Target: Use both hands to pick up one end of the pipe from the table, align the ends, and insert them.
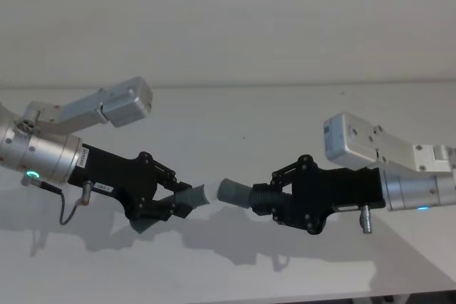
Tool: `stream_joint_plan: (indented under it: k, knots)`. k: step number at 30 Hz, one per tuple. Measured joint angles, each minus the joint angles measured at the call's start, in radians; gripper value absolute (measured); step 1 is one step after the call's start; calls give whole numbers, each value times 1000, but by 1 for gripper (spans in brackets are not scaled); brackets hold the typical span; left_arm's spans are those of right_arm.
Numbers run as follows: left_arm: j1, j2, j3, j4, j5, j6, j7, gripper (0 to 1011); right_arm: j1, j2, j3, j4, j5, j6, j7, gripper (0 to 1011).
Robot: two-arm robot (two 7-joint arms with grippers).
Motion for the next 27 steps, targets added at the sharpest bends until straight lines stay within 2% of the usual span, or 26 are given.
stream_joint_plan:
  k: [27]
  knots:
    - [-11, 2, 12, 4, -14, -5, -11, 329, 18, 2, -20, 1, -3, 7, 12, 236]
